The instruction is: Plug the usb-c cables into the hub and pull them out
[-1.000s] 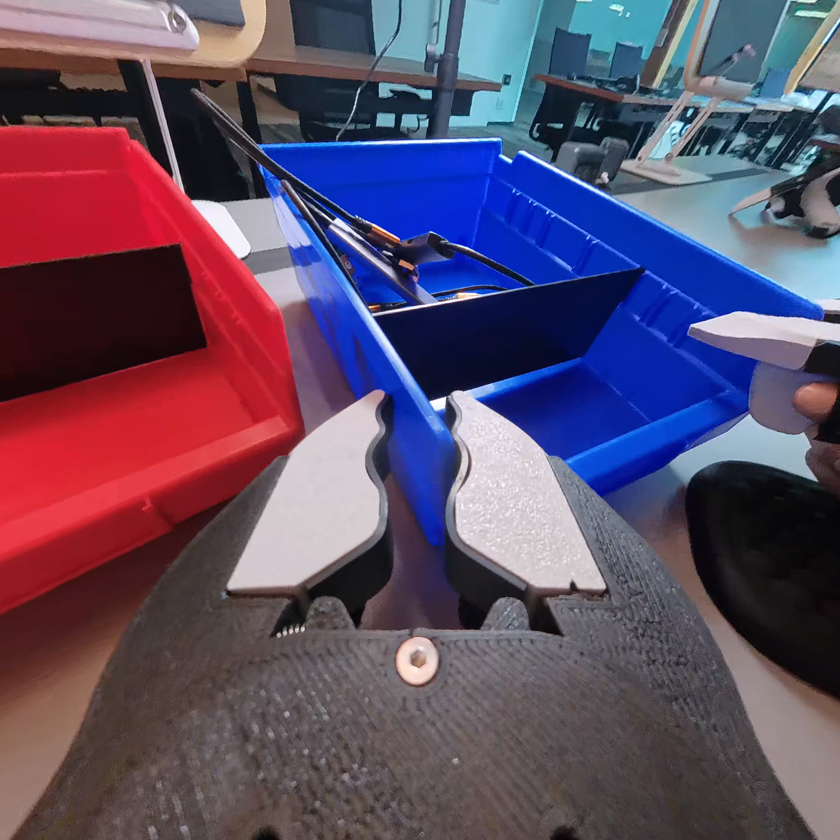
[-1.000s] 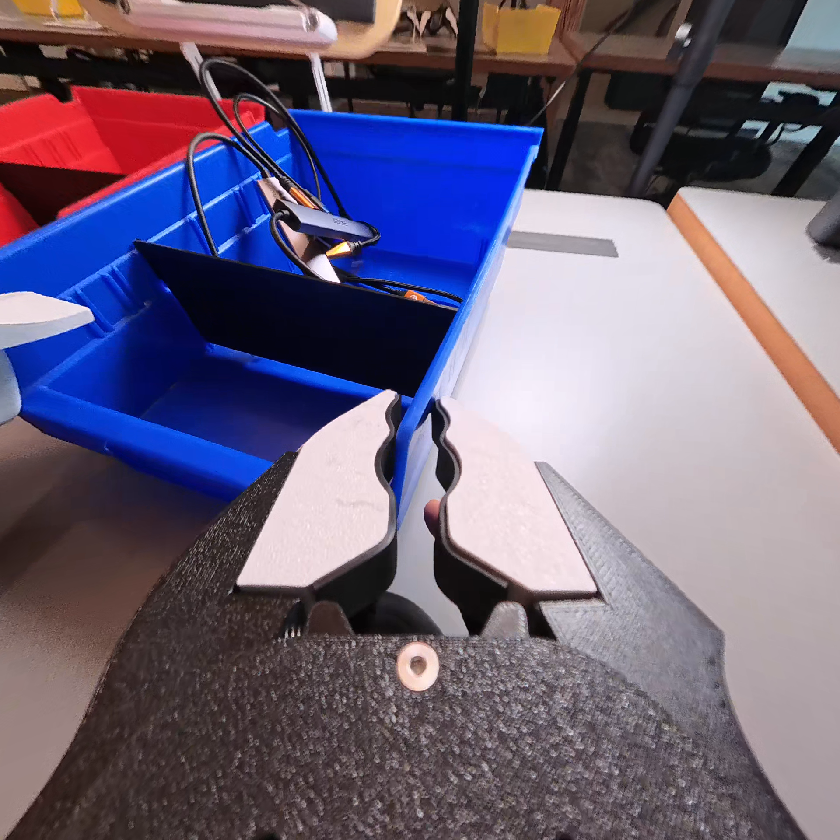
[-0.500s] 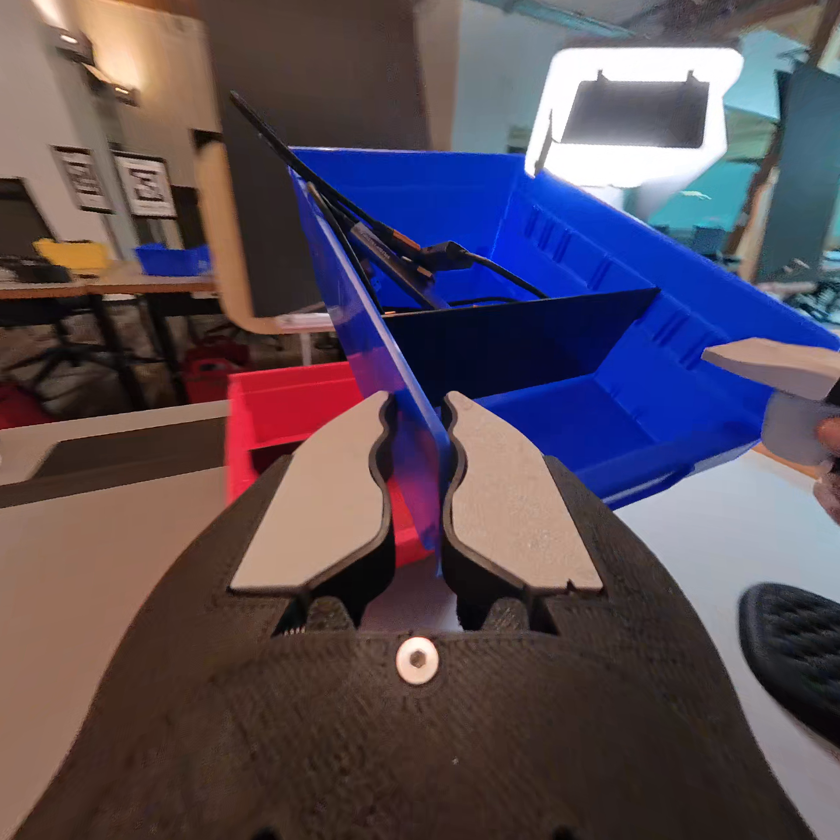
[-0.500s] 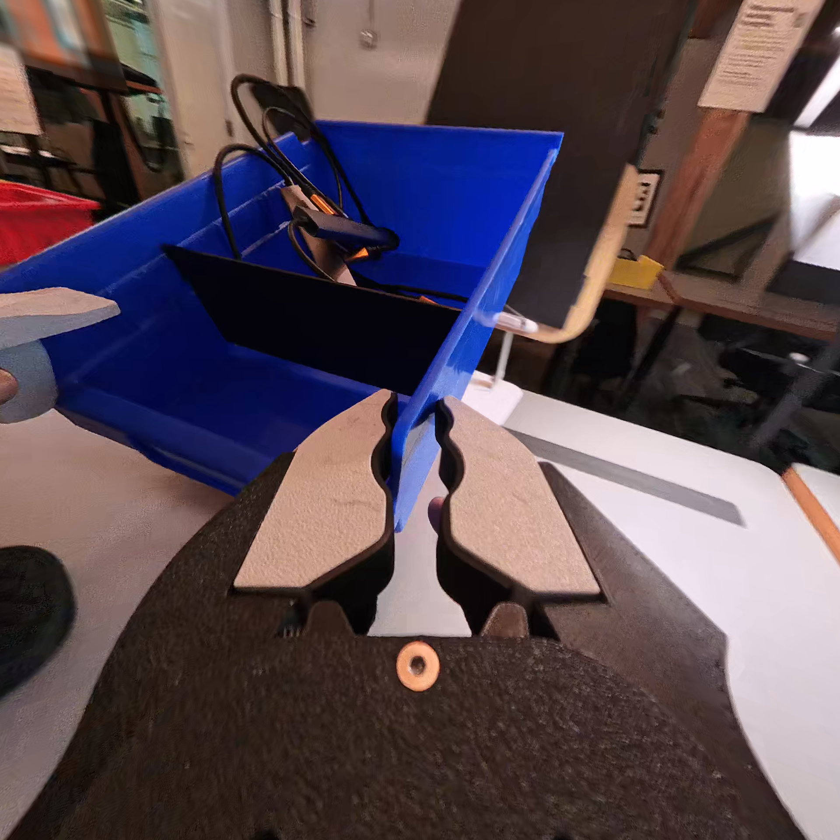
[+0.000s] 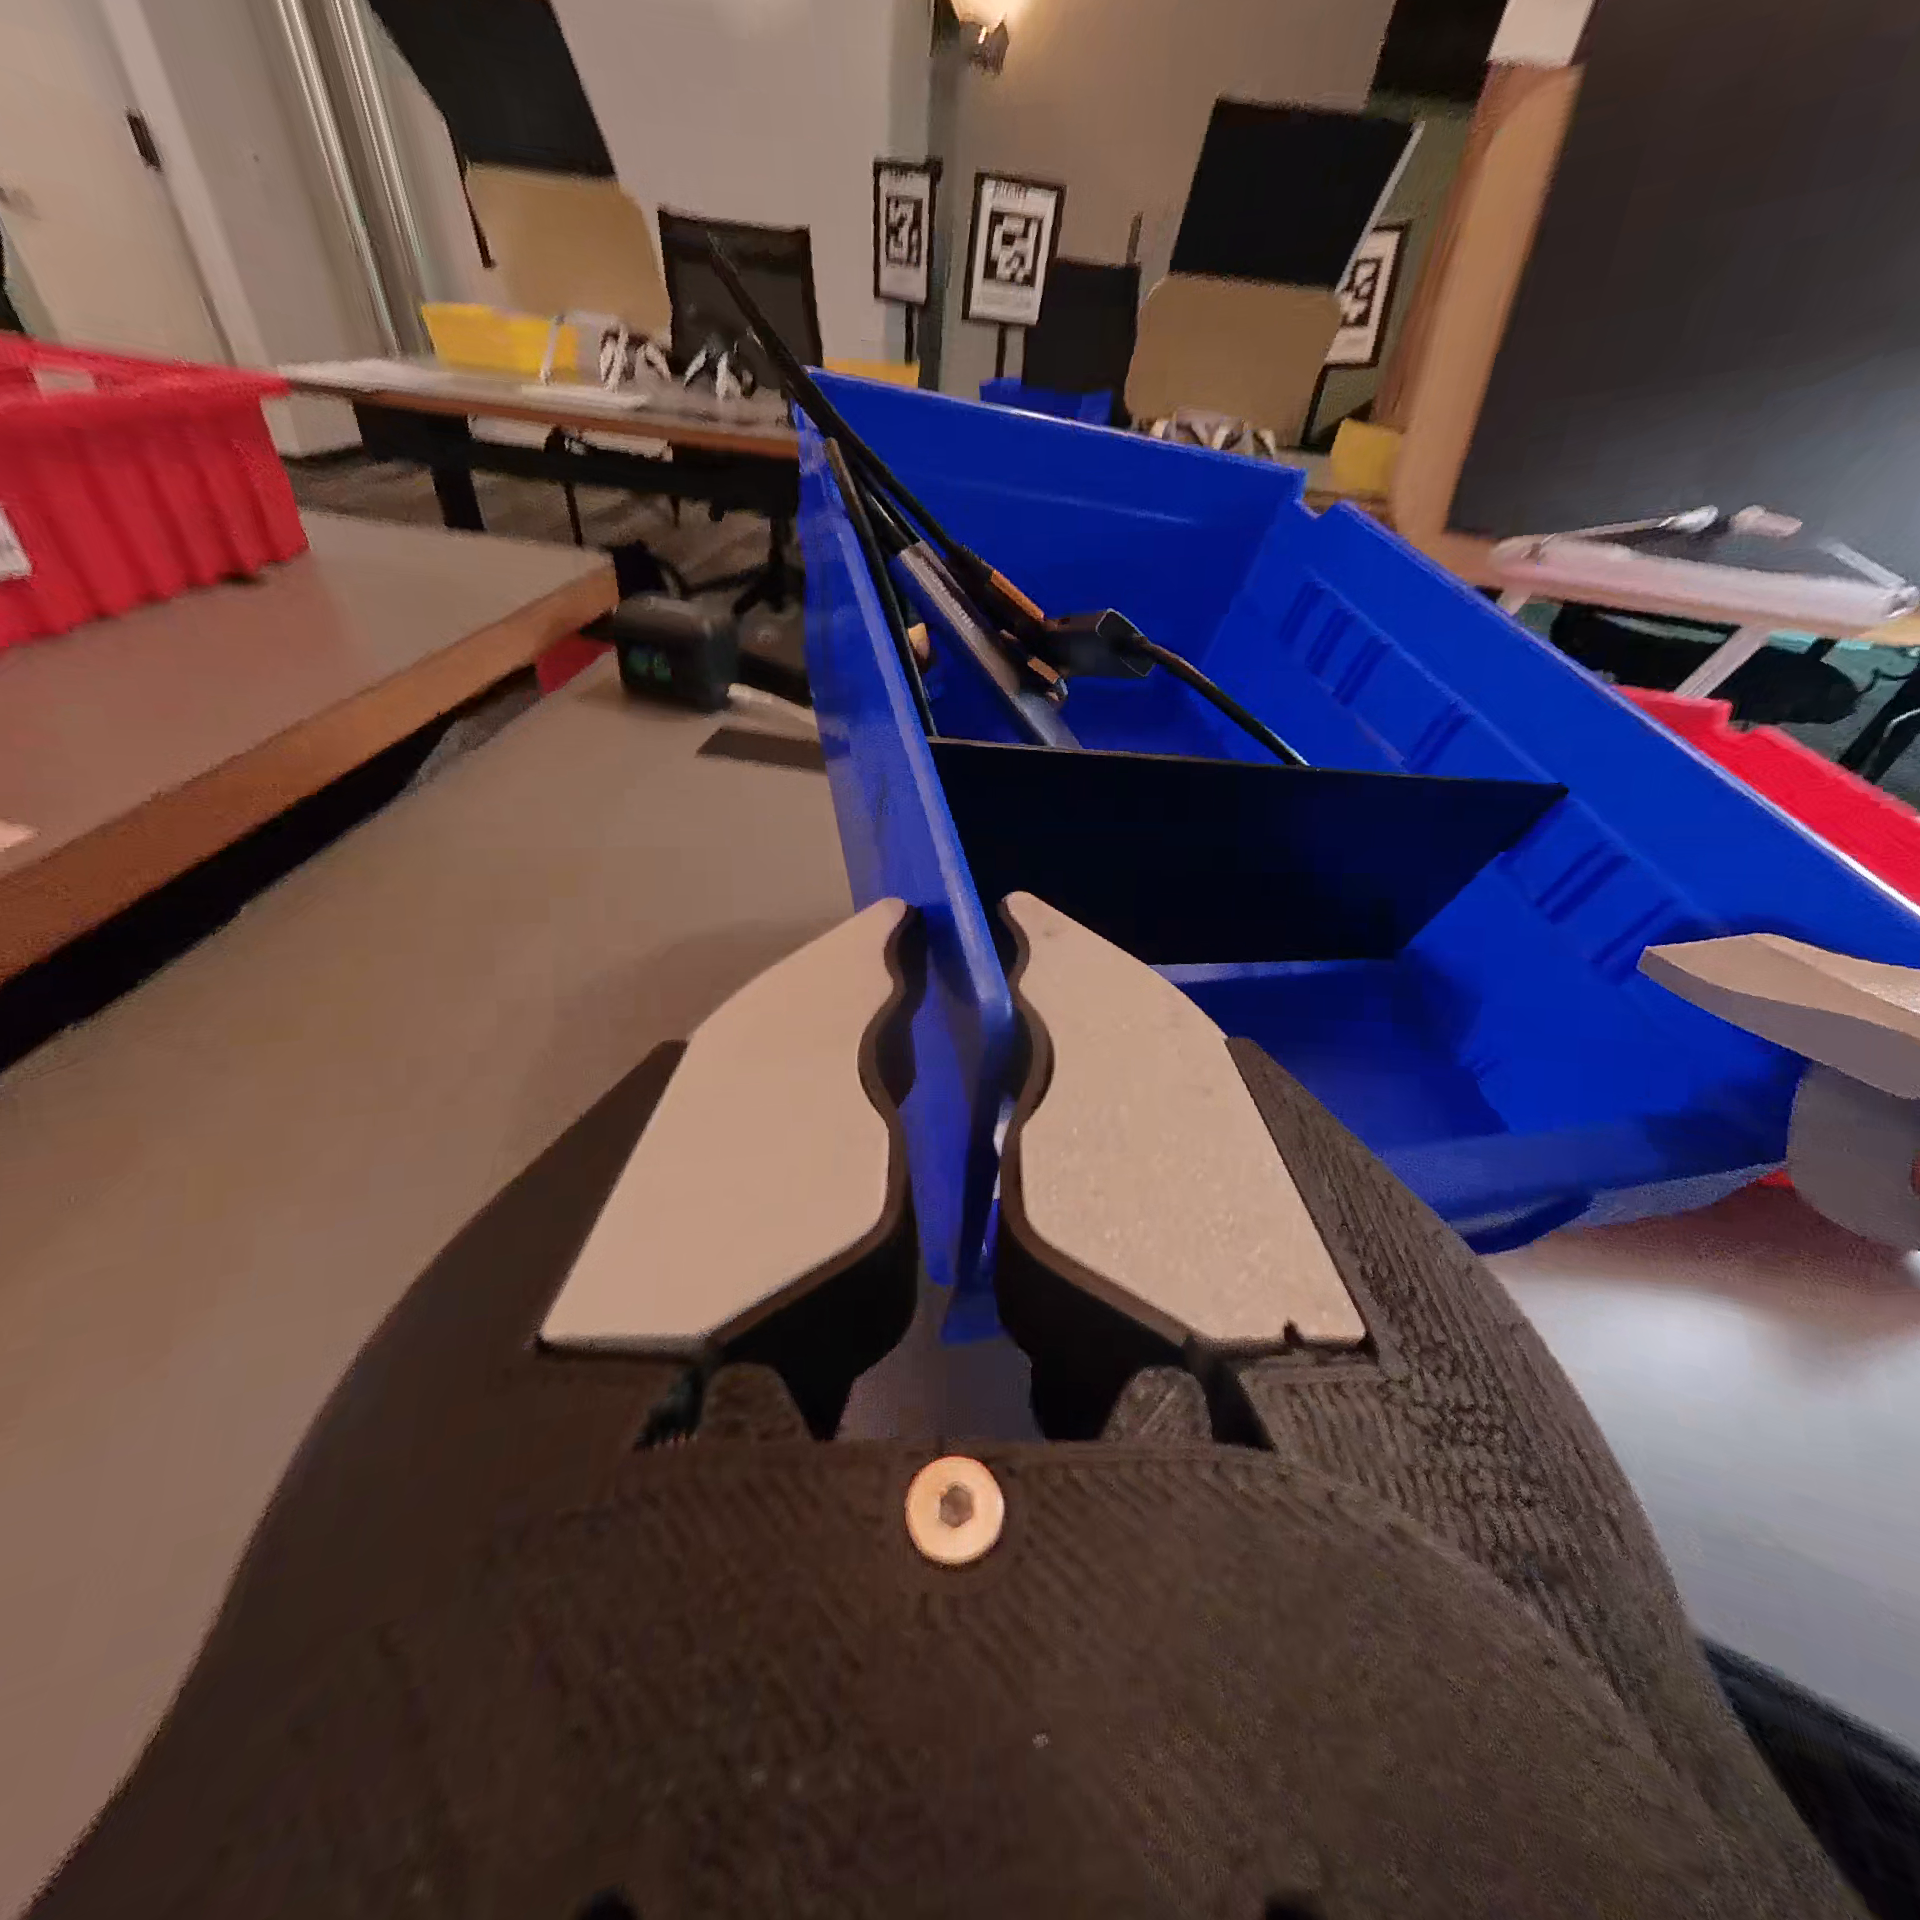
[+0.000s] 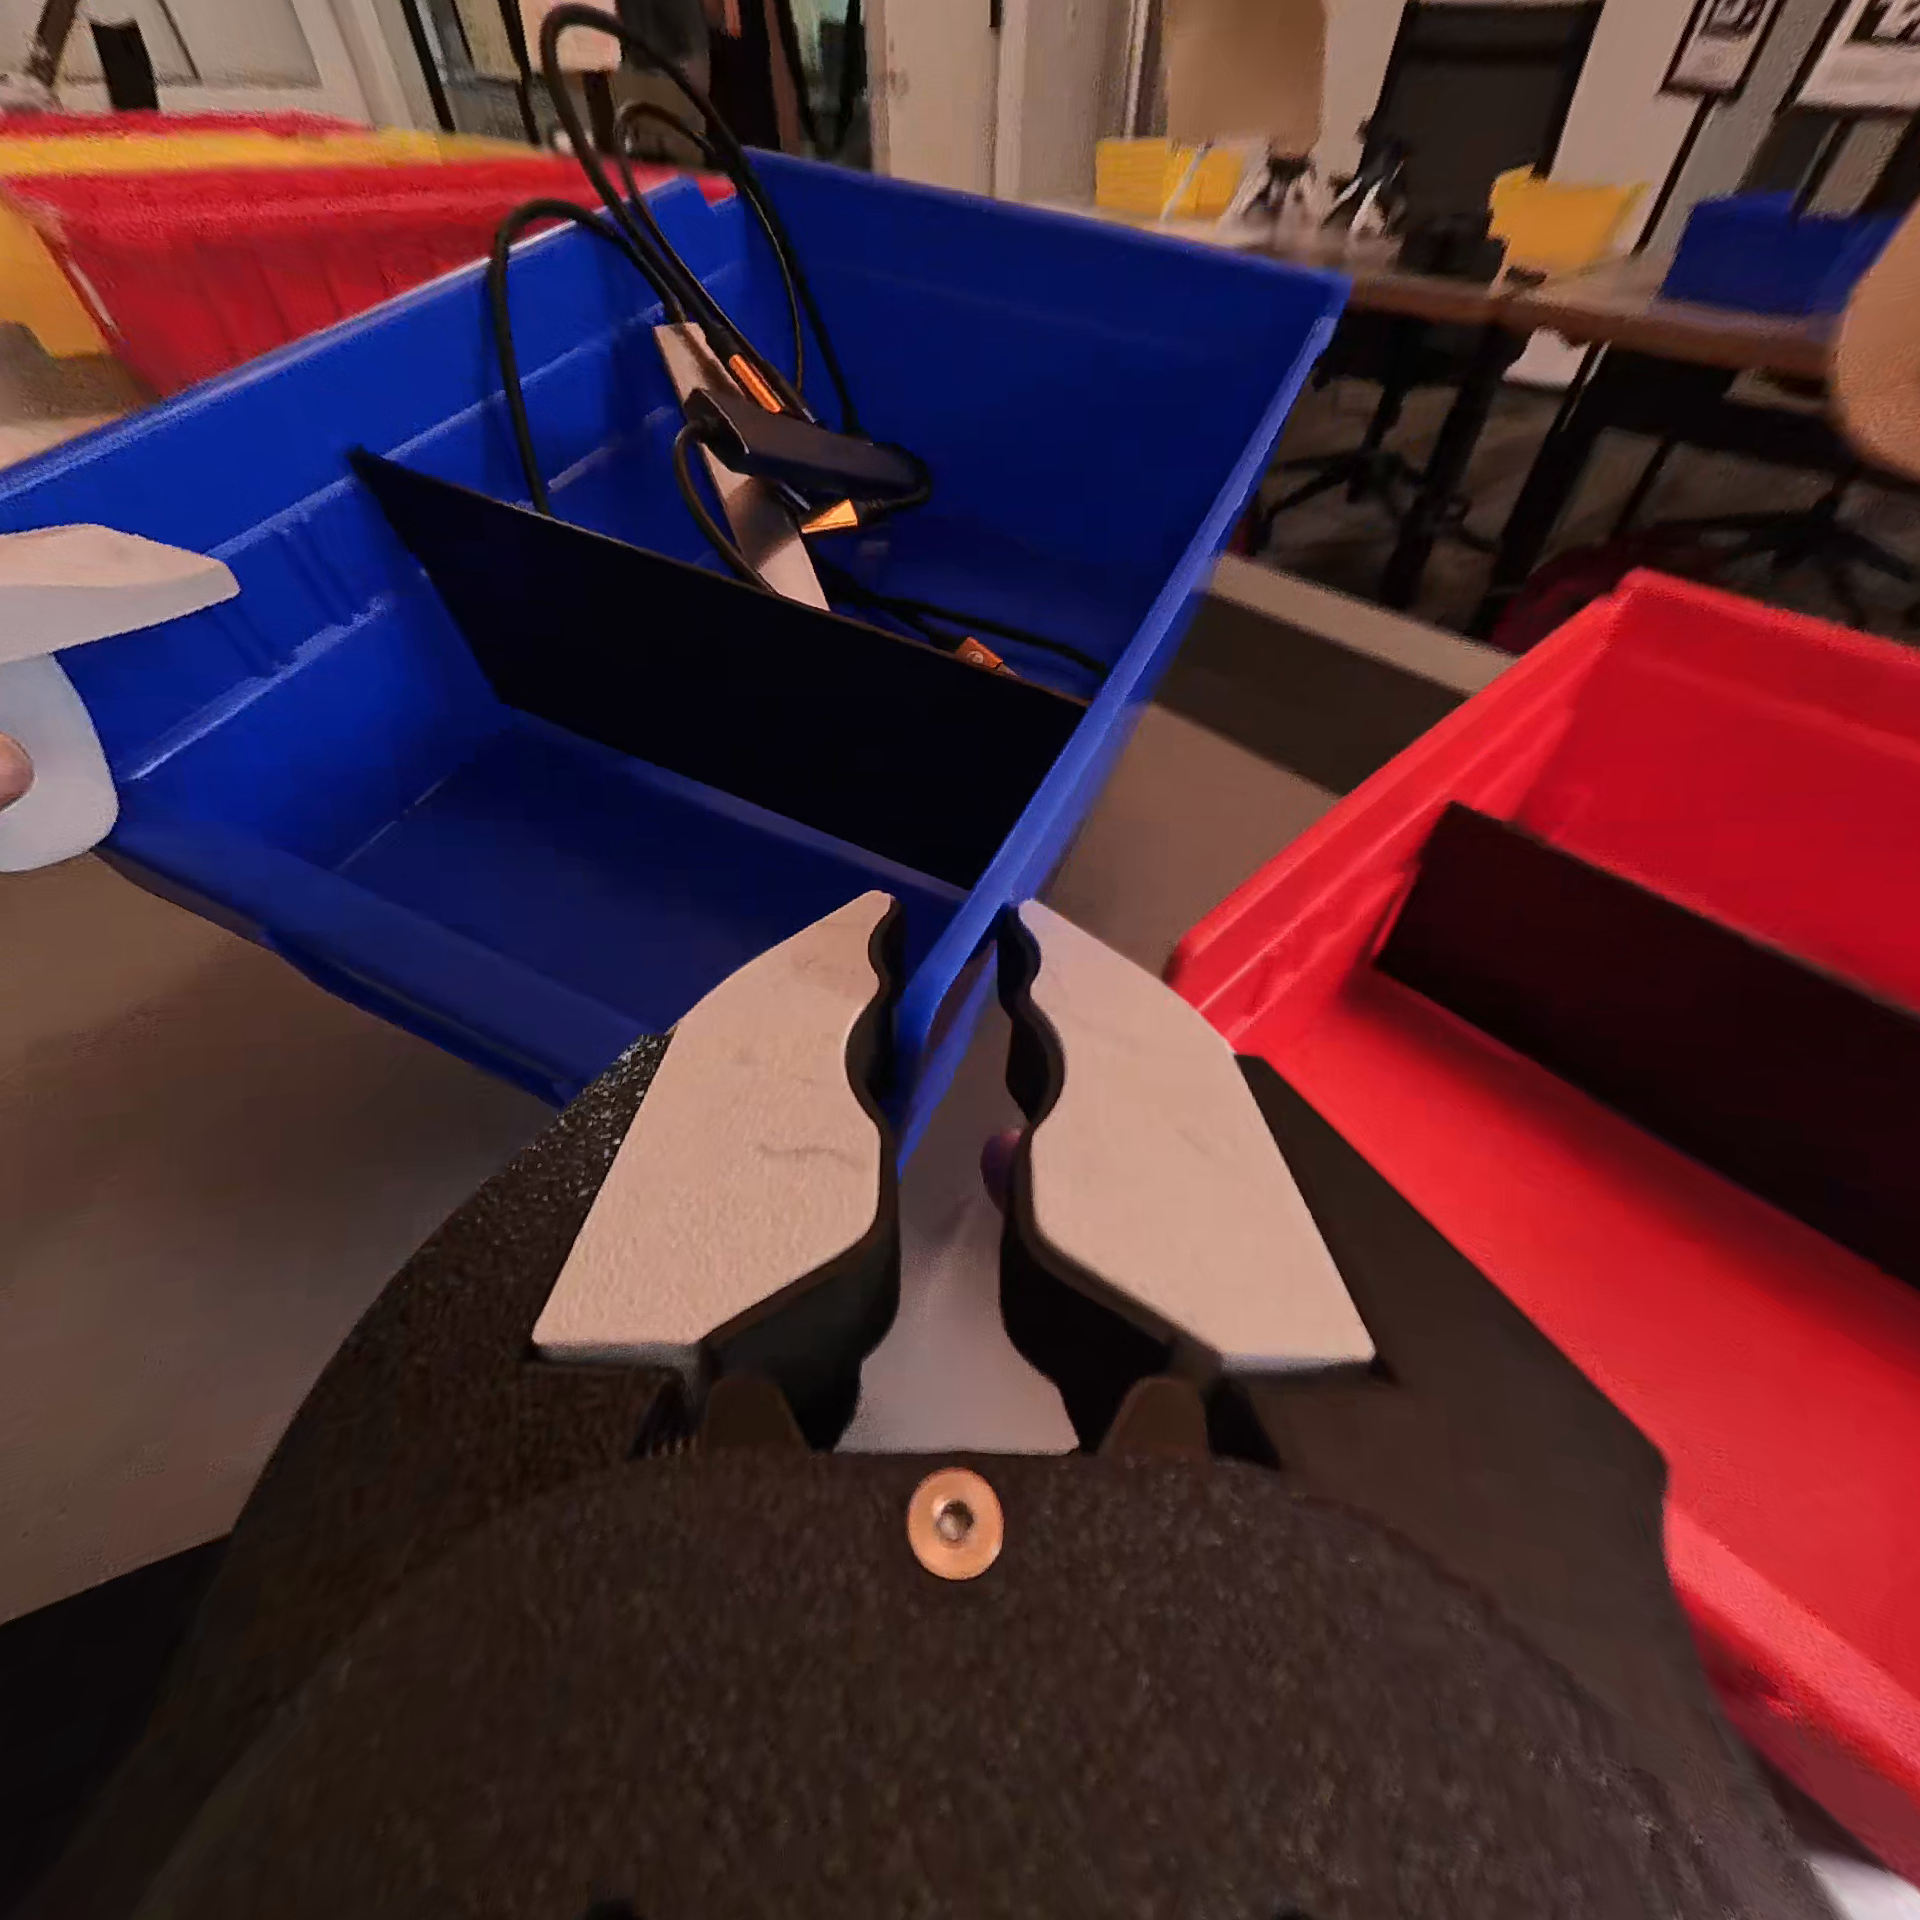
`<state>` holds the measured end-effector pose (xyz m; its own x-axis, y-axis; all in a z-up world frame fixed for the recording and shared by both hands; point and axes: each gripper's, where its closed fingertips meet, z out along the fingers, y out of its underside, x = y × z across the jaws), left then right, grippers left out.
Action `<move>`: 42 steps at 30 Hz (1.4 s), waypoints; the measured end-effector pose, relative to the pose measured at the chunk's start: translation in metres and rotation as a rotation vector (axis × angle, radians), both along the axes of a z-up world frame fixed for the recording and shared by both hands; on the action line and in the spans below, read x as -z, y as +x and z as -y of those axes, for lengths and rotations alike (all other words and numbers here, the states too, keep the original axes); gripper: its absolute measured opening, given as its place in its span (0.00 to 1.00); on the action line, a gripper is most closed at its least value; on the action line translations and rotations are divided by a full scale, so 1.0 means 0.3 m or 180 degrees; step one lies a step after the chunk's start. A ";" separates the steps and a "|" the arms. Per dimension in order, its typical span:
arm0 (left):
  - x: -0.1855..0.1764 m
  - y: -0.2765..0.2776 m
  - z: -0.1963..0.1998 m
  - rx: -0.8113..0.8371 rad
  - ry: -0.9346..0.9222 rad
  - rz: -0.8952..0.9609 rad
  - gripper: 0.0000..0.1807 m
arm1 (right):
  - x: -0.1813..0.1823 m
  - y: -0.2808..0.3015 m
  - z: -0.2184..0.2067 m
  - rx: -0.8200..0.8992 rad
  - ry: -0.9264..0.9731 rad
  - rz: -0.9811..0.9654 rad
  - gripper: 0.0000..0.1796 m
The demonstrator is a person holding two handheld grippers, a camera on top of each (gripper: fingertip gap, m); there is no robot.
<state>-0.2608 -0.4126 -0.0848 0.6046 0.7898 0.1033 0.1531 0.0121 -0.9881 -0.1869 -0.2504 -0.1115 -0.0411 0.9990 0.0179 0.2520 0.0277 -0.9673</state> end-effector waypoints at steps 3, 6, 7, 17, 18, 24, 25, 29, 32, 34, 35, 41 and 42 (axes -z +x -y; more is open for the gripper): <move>0.132 -0.050 0.011 -0.0012 -0.0074 0.0285 0.07 | 0.124 -0.042 0.012 -0.0069 -0.0003 0.0267 0.10; 0.218 -0.079 -0.002 -0.0021 -0.0106 0.0529 0.07 | 0.179 -0.055 0.006 -0.0177 0.0095 0.0400 0.11; 0.218 -0.083 -0.011 0.0051 -0.0018 0.0556 0.08 | 0.179 -0.053 0.001 -0.0229 0.0155 0.0469 0.12; -0.005 0.053 -0.096 0.1212 -0.0991 -0.0467 0.17 | 0.083 0.184 -0.201 -0.0985 0.0948 0.1022 0.26; 0.028 0.106 -0.145 0.1604 -0.1271 -0.0391 0.20 | 0.110 0.191 -0.239 -0.0989 0.1214 0.1243 0.27; 0.339 0.216 -0.308 0.2753 -0.3238 -0.0238 0.35 | 0.301 0.155 -0.330 -0.1241 0.2041 0.2256 0.29; 0.397 0.222 -0.308 0.2896 -0.3532 -0.0063 0.37 | 0.342 0.155 -0.349 -0.1253 0.2107 0.2426 0.27; 0.483 0.207 -0.339 0.3096 -0.4036 -0.0031 0.17 | 0.377 0.188 -0.385 -0.1192 0.2101 0.2474 0.19; 0.482 0.208 -0.369 0.3051 -0.4005 -0.0076 0.16 | 0.376 0.277 -0.402 -0.1214 0.2137 0.2315 0.19; 0.481 0.211 -0.386 0.3053 -0.3914 -0.0114 0.16 | 0.373 0.356 -0.421 -0.1143 0.2071 0.2311 0.19; 0.481 0.211 -0.391 0.3047 -0.3898 -0.0122 0.16 | 0.372 0.398 -0.437 -0.1090 0.2062 0.2320 0.19; 0.478 0.213 -0.419 0.3010 -0.3848 -0.0217 0.16 | 0.371 0.629 -0.609 -0.0688 0.2021 0.2457 0.19; 0.478 0.212 -0.424 0.3005 -0.3842 -0.0216 0.16 | 0.371 0.659 -0.645 -0.0600 0.1999 0.2491 0.19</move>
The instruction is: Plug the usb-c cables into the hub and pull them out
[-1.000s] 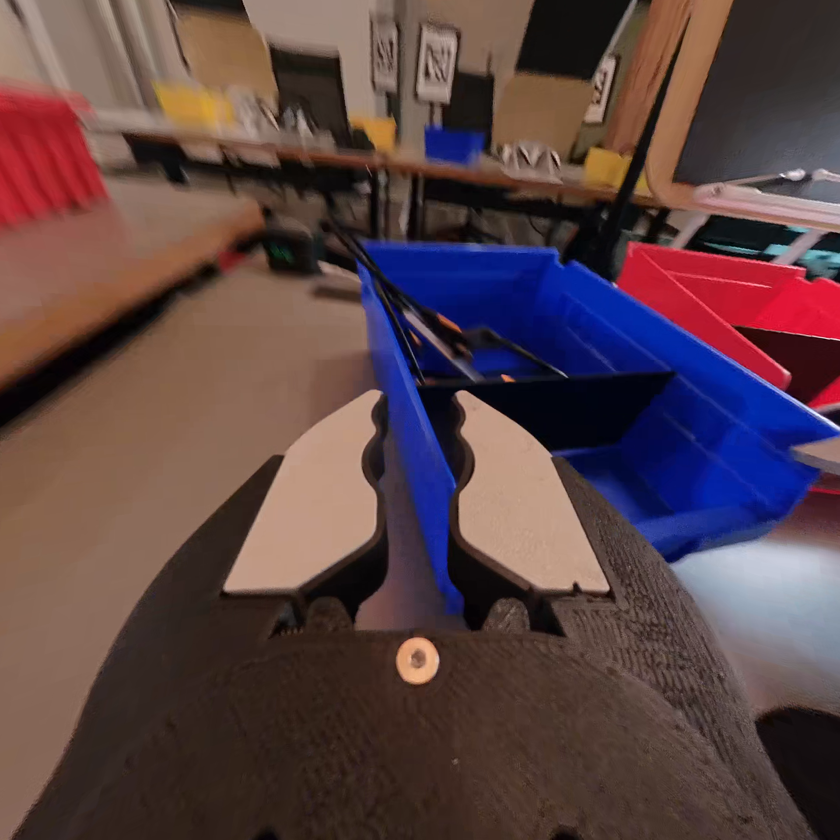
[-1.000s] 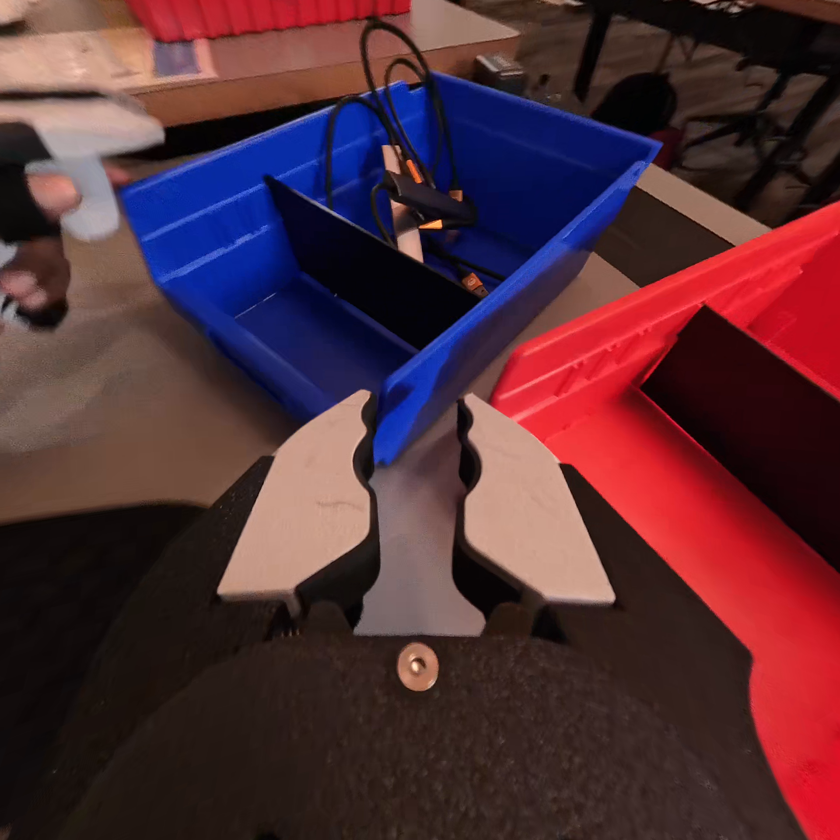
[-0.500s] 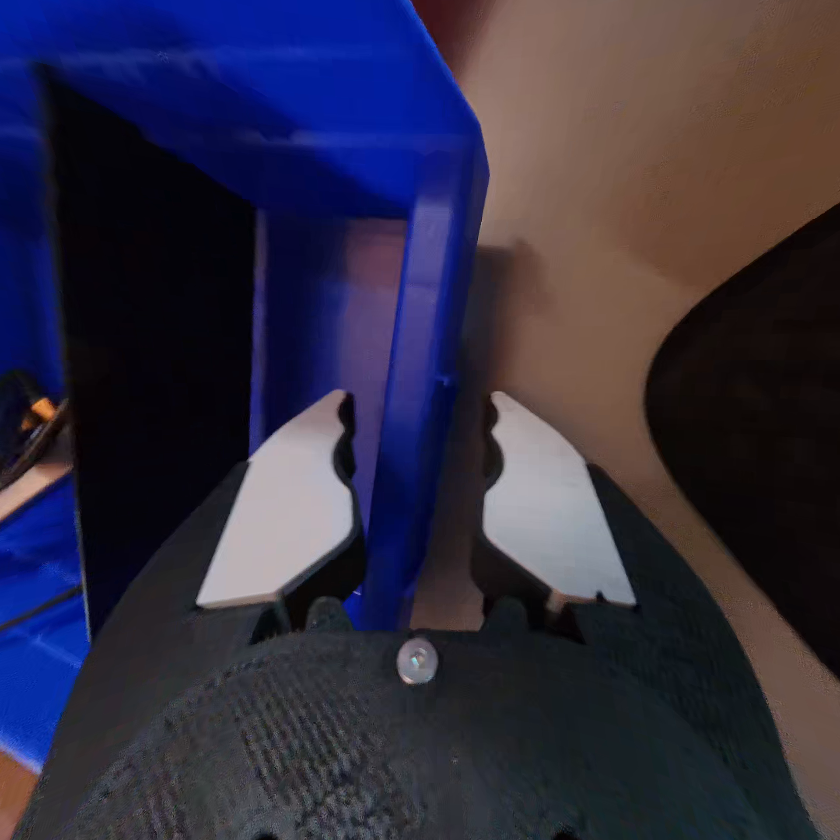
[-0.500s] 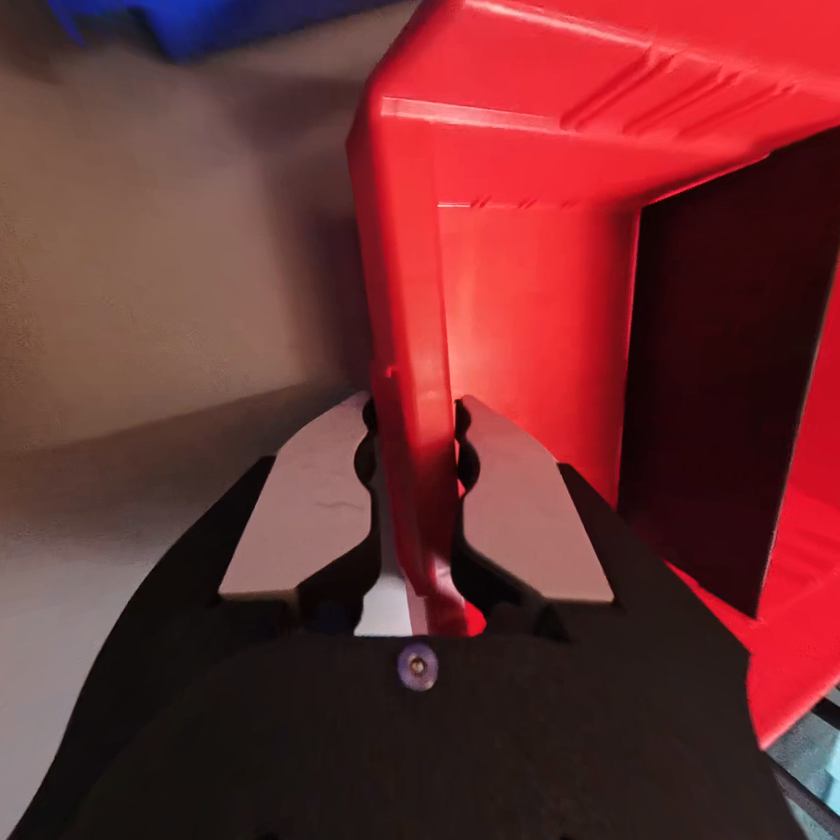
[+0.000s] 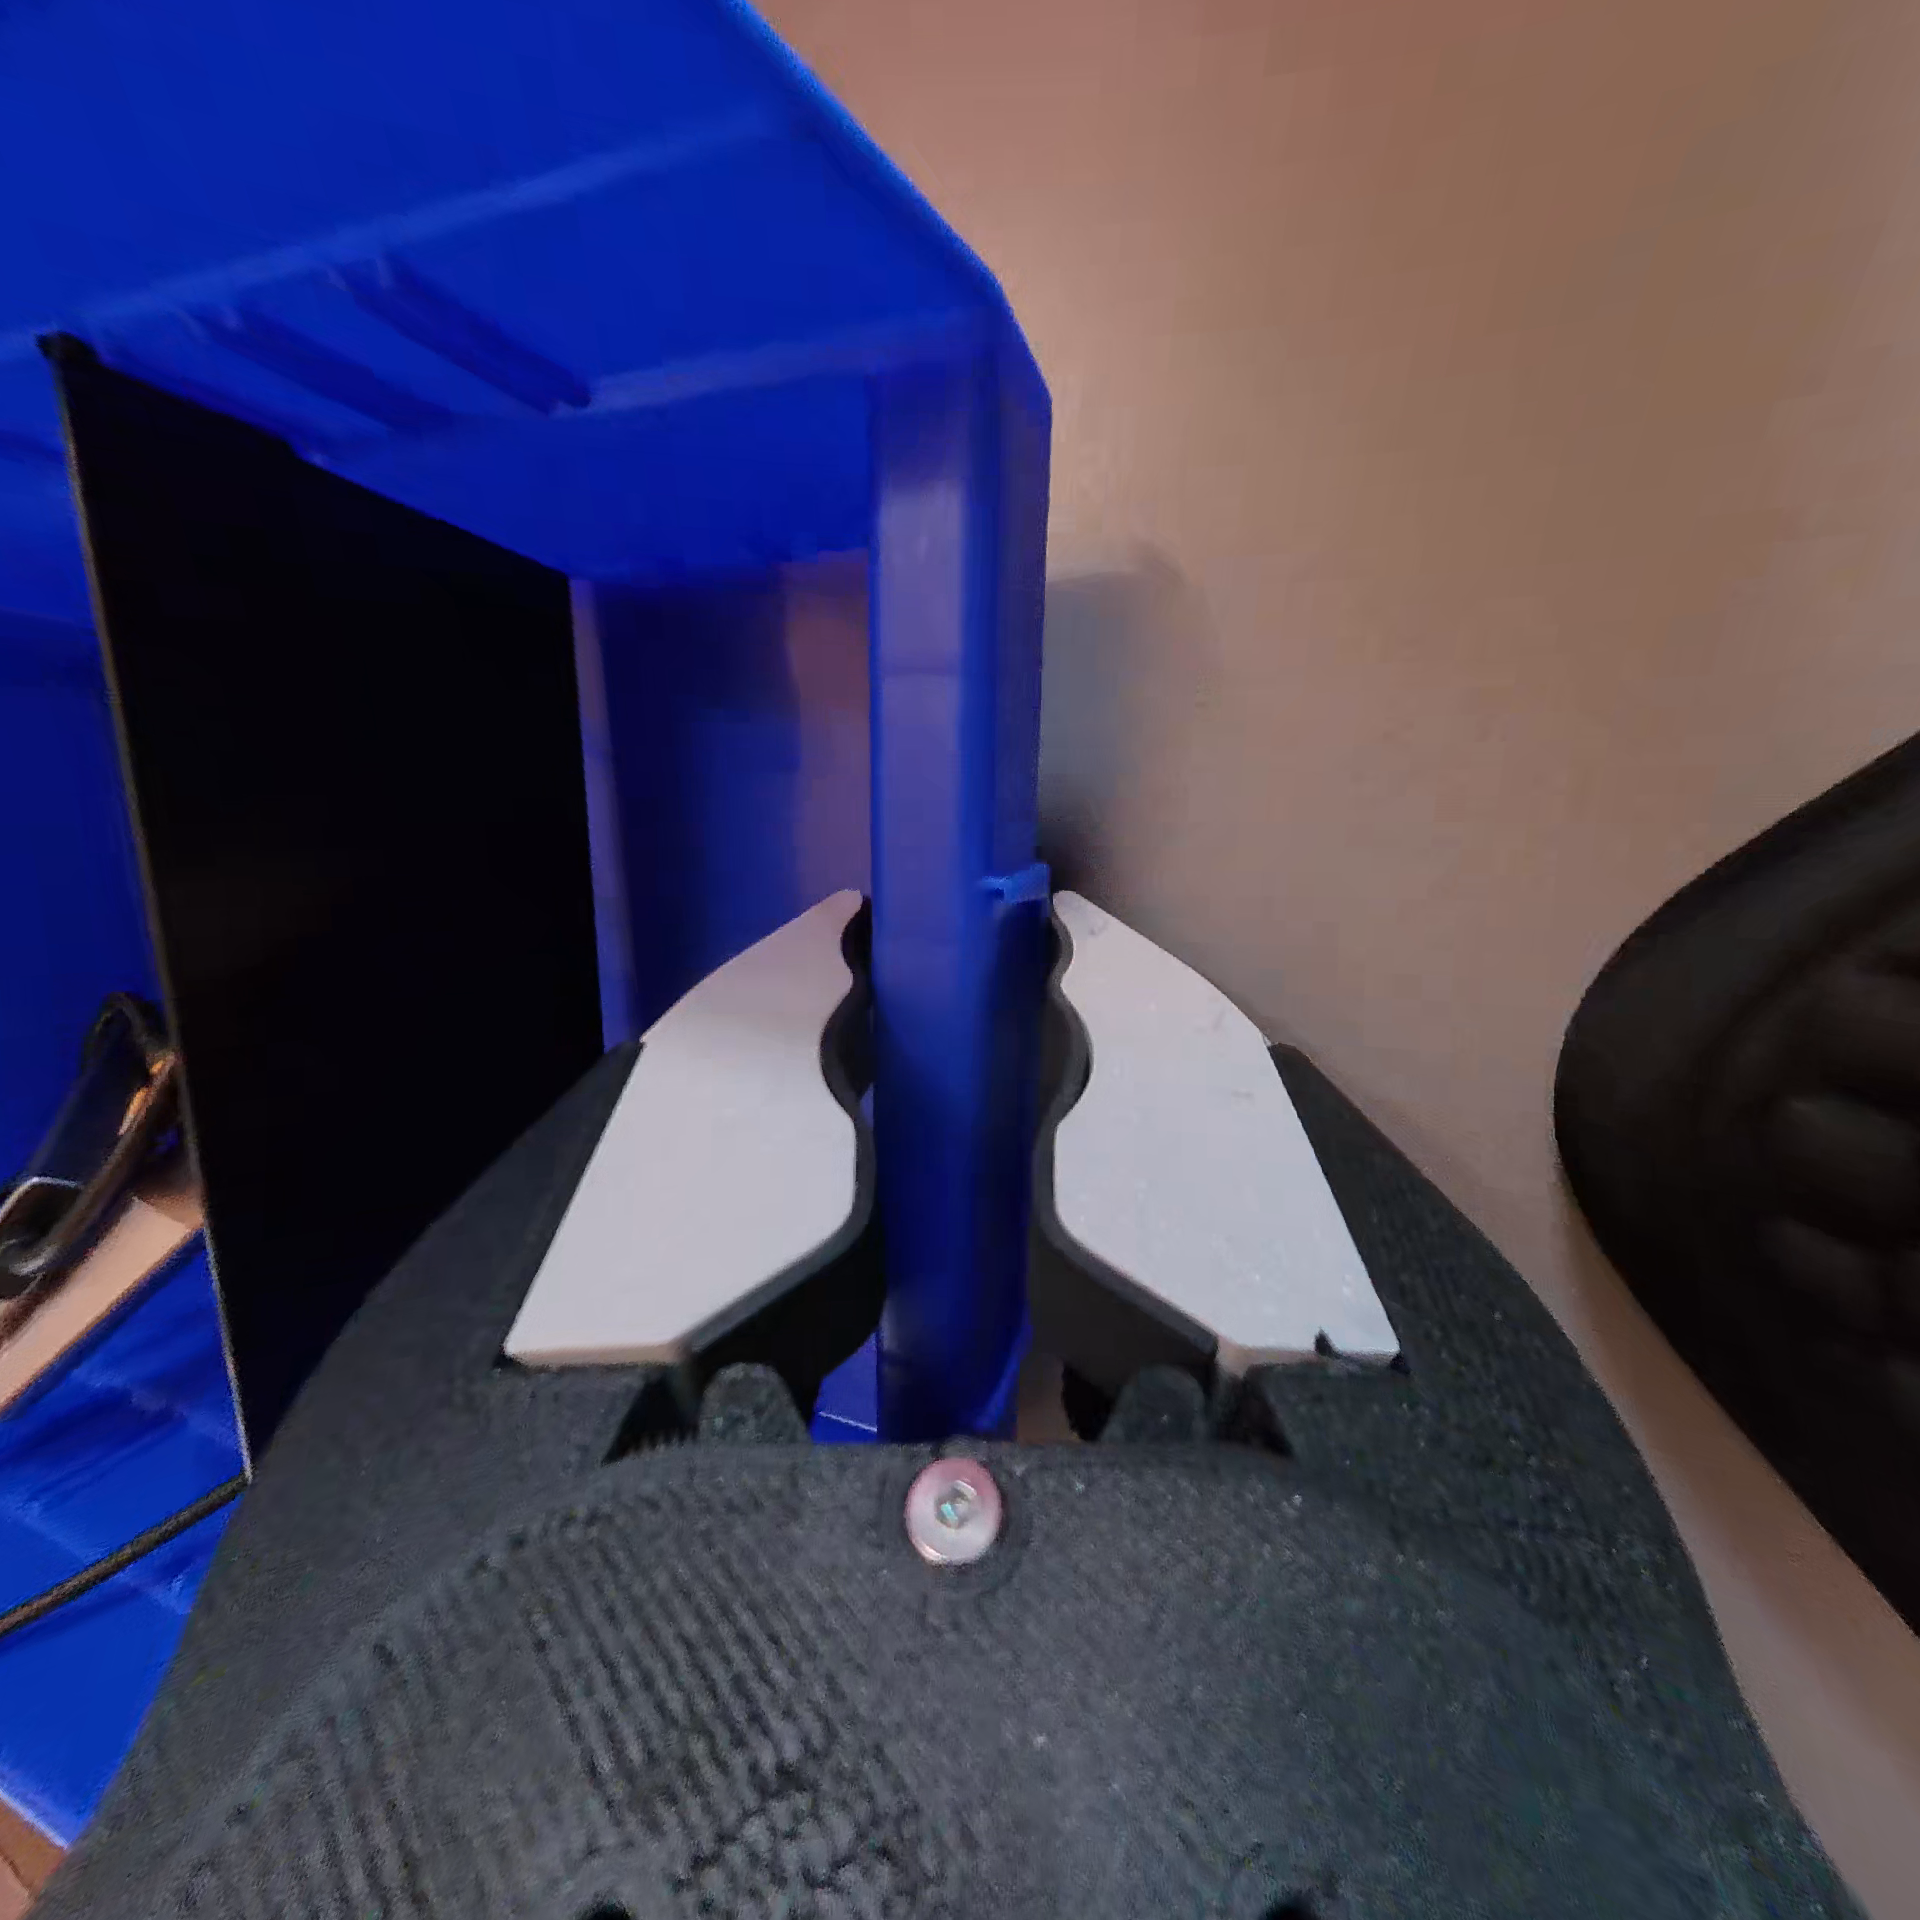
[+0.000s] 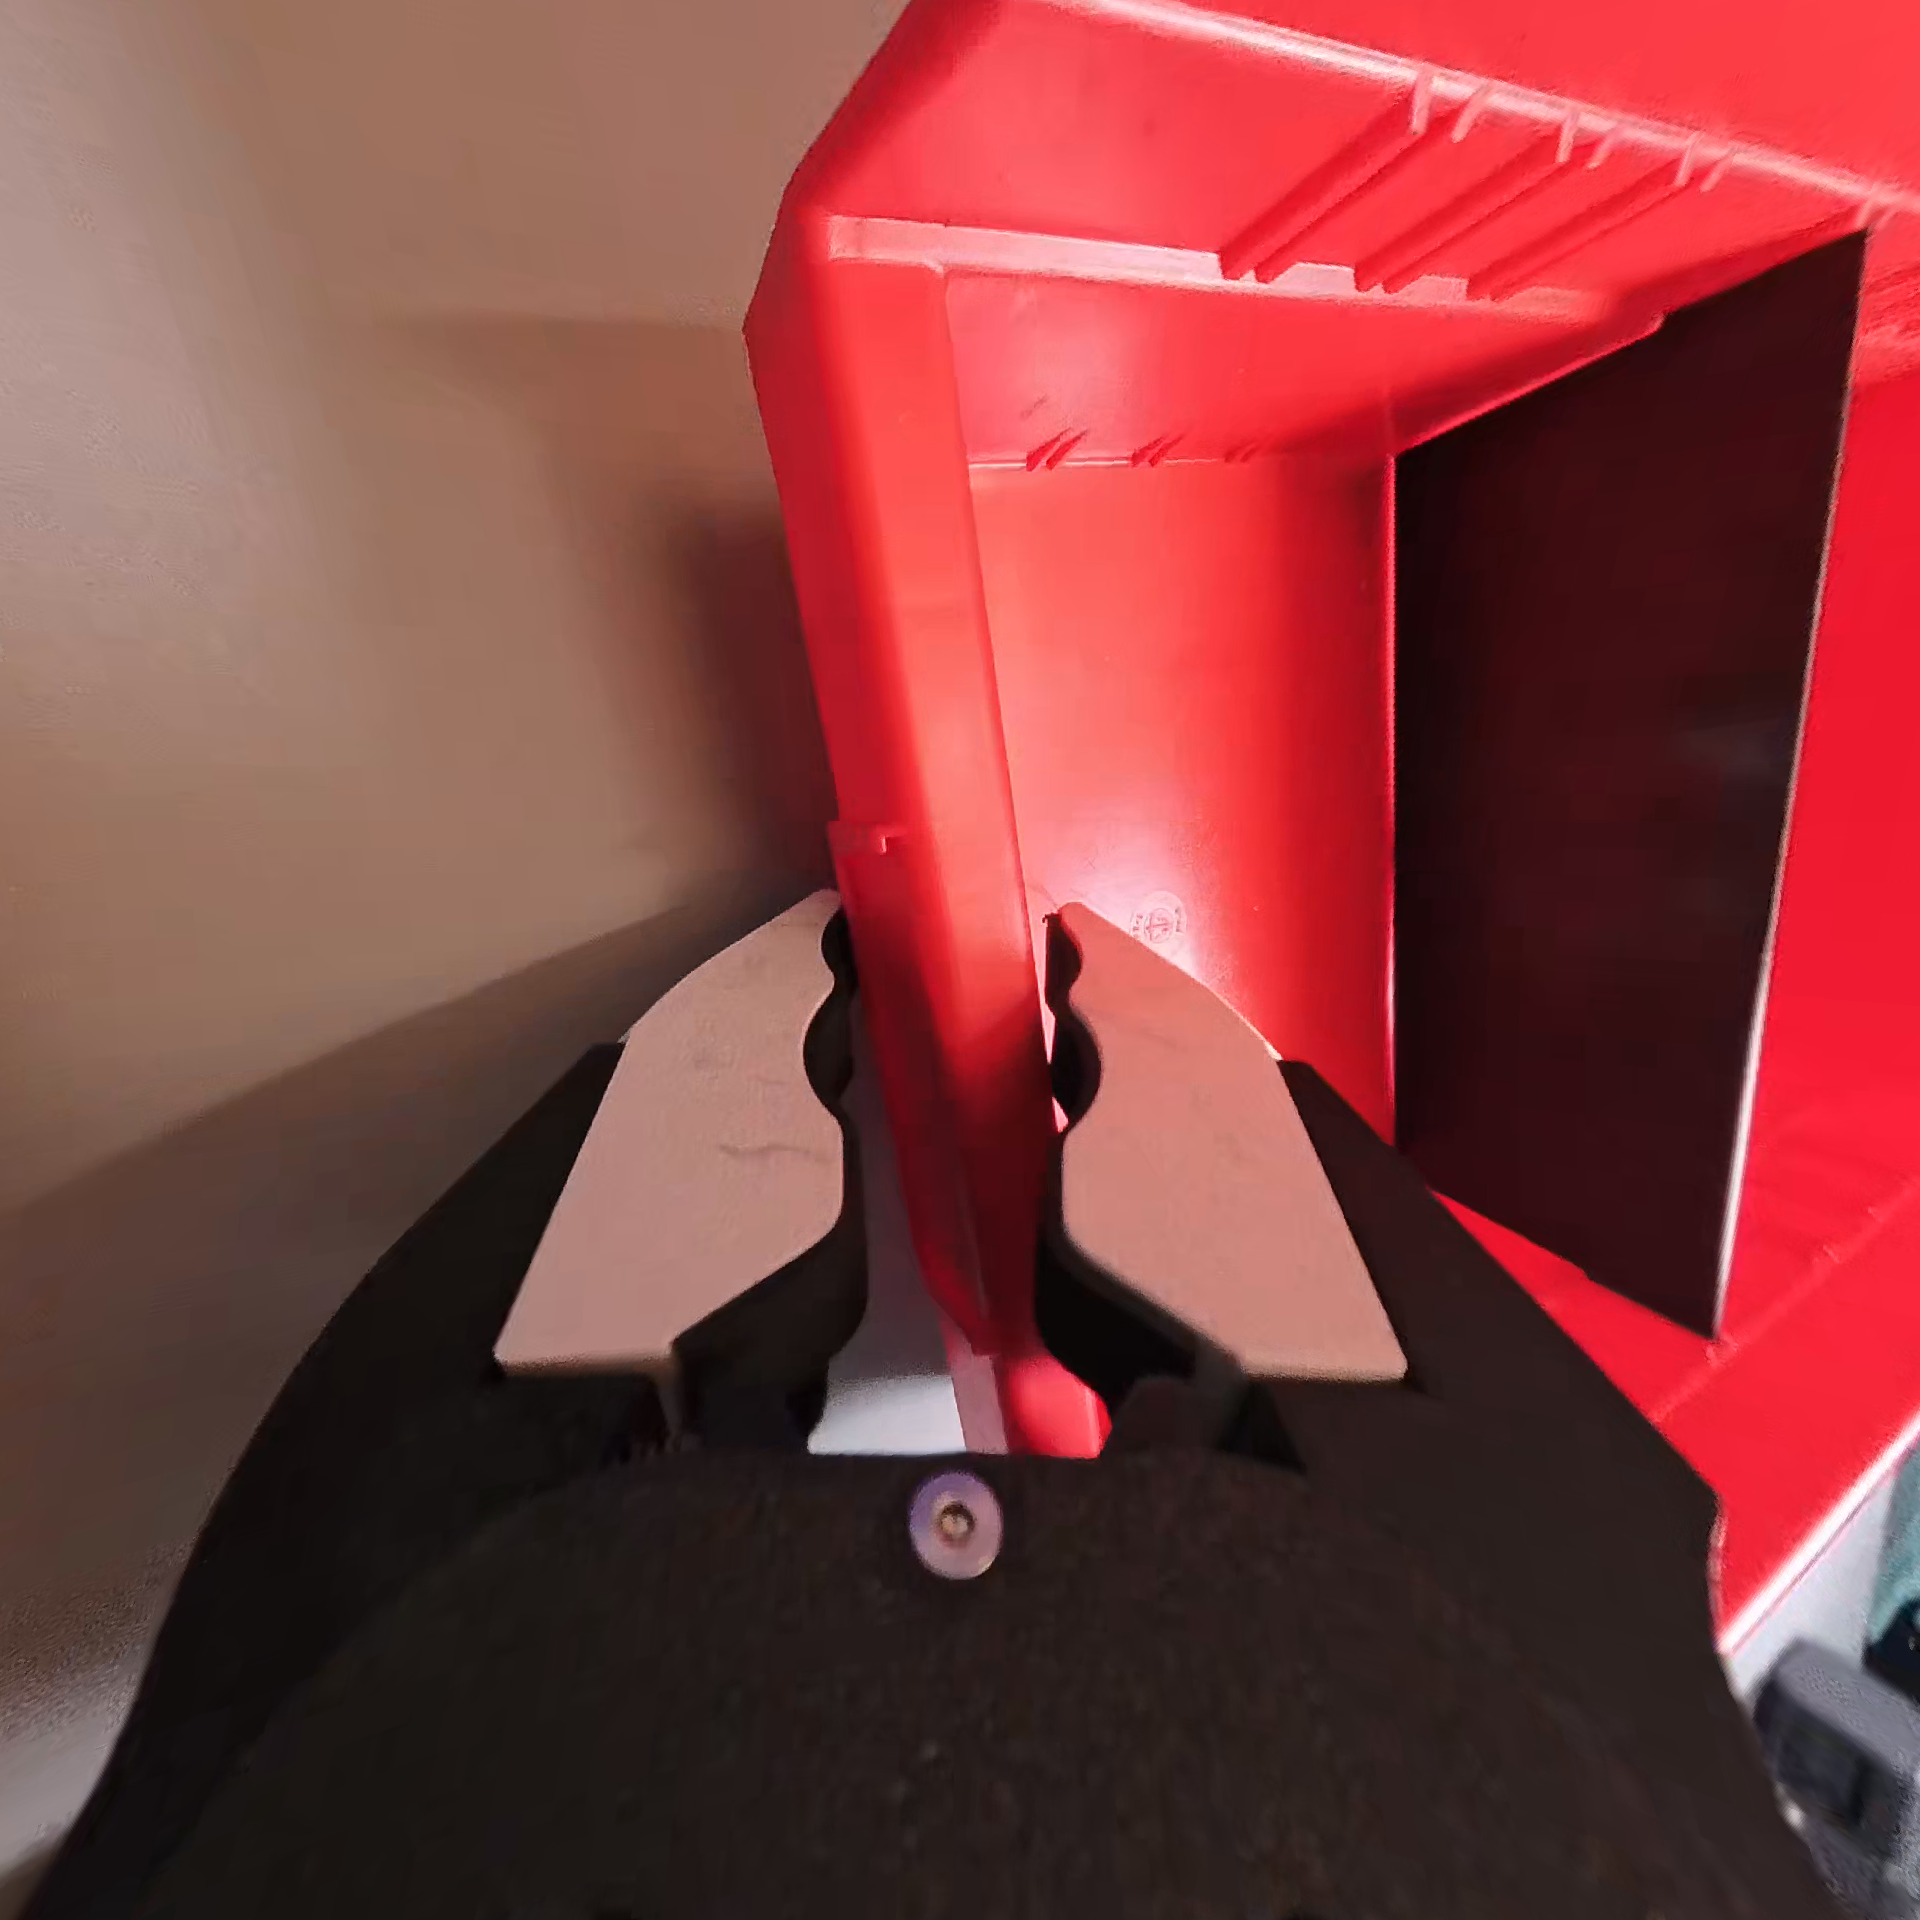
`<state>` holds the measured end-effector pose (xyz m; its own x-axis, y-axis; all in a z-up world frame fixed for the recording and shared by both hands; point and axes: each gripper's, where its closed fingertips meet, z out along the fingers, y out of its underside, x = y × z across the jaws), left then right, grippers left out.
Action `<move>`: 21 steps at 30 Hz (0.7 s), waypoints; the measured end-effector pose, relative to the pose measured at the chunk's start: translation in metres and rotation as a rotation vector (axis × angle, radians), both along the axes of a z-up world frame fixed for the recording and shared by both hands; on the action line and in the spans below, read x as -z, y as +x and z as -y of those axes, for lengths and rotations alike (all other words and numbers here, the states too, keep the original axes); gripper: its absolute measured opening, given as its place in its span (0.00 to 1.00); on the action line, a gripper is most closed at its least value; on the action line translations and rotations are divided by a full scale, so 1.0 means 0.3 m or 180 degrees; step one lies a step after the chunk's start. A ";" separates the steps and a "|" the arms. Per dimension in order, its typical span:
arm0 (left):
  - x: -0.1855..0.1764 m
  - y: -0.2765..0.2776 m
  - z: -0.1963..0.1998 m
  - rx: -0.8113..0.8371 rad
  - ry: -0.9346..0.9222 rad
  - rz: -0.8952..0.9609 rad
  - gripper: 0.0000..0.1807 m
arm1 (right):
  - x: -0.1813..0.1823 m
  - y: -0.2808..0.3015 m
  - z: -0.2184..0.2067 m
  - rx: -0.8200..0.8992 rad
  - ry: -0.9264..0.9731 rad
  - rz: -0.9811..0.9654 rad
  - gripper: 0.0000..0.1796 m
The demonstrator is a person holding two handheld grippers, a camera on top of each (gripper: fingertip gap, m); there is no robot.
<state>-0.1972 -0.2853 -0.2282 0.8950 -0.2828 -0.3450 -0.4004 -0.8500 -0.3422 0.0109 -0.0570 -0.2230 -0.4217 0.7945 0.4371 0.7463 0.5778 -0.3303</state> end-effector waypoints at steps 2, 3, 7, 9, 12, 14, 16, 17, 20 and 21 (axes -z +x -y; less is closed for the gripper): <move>0.000 -0.004 -0.012 -0.0020 0.0005 -0.0007 0.16 | 0.001 0.052 -0.077 0.0190 0.0026 0.0011 0.19; -0.001 -0.008 -0.019 -0.0030 0.0009 -0.0014 0.16 | 0.000 0.073 -0.117 0.0274 0.0049 0.0022 0.19; -0.001 -0.026 -0.047 -0.0075 0.0017 -0.0038 0.16 | 0.001 0.132 -0.275 0.0501 0.0208 0.0081 0.18; -0.002 -0.037 -0.060 -0.0083 0.0020 -0.0049 0.16 | 0.000 0.150 -0.350 0.0609 0.0286 0.0119 0.18; -0.002 -0.058 -0.078 -0.0089 0.0028 -0.0050 0.16 | -0.003 0.157 -0.447 0.0715 0.0400 0.0111 0.18; -0.003 -0.077 -0.091 -0.0096 0.0041 -0.0066 0.16 | -0.005 0.152 -0.502 0.0749 0.0468 0.0057 0.19; -0.004 -0.100 -0.107 -0.0104 0.0046 -0.0093 0.16 | -0.006 0.150 -0.542 0.0825 0.0433 -0.0005 0.20; -0.004 -0.114 -0.115 -0.0103 0.0052 -0.0117 0.16 | -0.010 0.151 -0.556 0.0884 0.0390 -0.0032 0.22; -0.008 -0.174 -0.143 -0.0089 0.0118 -0.0268 0.17 | -0.037 0.153 -0.545 0.0941 0.0211 -0.0209 0.27; -0.012 -0.197 -0.153 -0.0107 0.0164 -0.0339 0.17 | -0.059 0.142 -0.520 0.0917 0.0098 -0.0368 0.27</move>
